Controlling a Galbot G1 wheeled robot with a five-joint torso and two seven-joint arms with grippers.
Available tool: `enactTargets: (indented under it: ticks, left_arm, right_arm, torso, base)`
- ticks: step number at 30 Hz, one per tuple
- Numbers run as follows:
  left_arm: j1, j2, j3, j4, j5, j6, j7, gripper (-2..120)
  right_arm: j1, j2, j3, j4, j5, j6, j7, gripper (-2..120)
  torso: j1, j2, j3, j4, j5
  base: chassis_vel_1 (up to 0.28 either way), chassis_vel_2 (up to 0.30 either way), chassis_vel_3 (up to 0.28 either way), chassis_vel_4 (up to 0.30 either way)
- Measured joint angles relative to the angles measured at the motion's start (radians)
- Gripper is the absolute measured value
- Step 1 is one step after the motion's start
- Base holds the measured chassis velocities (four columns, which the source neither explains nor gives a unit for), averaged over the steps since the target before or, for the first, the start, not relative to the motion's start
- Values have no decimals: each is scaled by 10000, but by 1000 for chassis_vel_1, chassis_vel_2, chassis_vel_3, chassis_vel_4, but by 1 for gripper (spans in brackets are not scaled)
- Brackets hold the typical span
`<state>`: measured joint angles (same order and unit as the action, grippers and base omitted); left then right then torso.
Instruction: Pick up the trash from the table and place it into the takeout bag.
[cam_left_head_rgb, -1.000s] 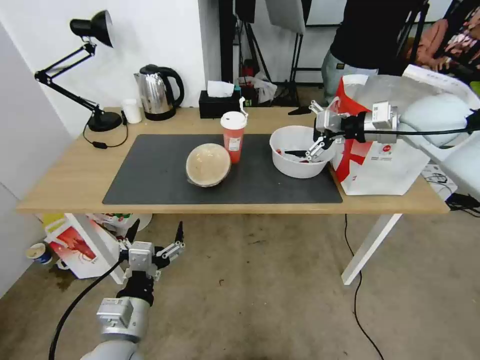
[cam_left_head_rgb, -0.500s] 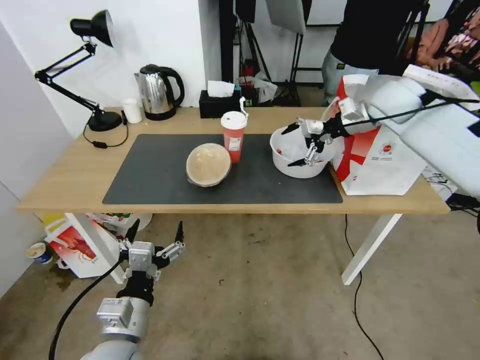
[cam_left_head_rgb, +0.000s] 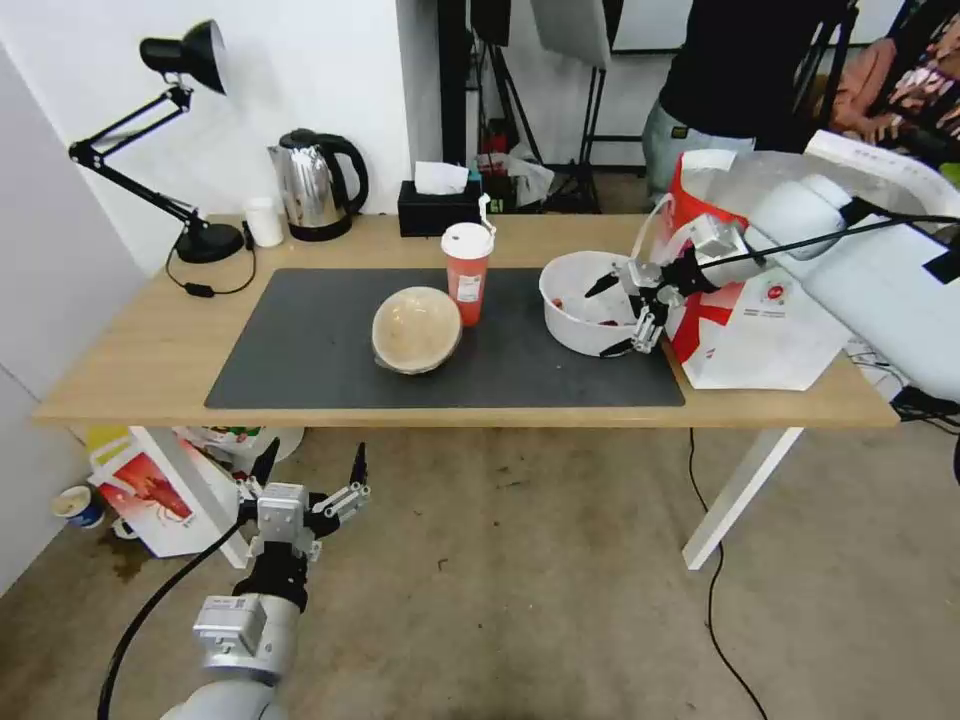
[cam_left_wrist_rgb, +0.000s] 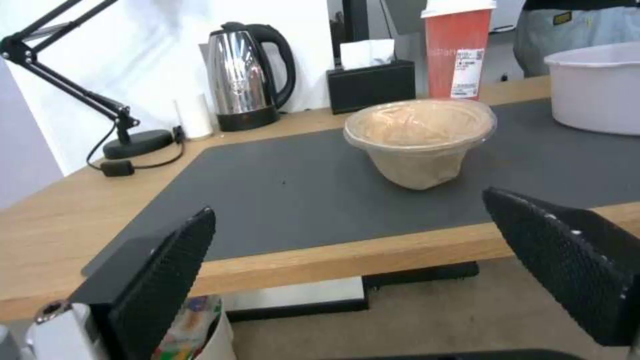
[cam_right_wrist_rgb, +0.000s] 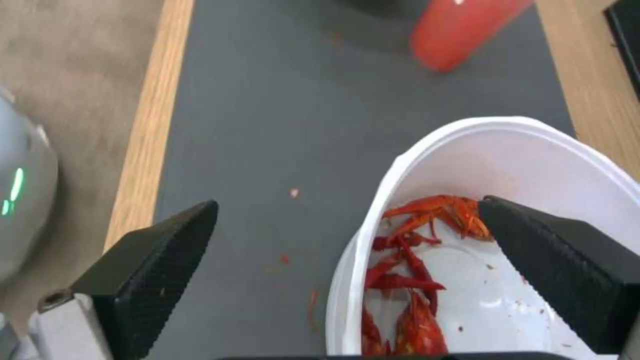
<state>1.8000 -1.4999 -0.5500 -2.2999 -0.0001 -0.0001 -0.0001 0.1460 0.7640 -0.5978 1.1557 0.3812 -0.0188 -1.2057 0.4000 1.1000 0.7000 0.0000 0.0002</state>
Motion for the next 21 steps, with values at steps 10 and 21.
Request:
enactTargets:
  ticks: [10, 21]
  left_arm:
    - [0, 0, 0, 0, 0, 0, 1, 100]
    - [0, 0, 0, 0, 0, 0, 1, 100]
  right_arm:
    - [-373, -20, 118, 10, 153, -56, 243, 100]
    - [-747, 102, 67, -222, 164, -226, 425, 100]
  torso:
    - [0, 0, 0, 1, -2]
    - [0, 0, 0, 0, -1]
  base:
    - [0, 0, 0, 0]
    - [0, 0, 0, 0]
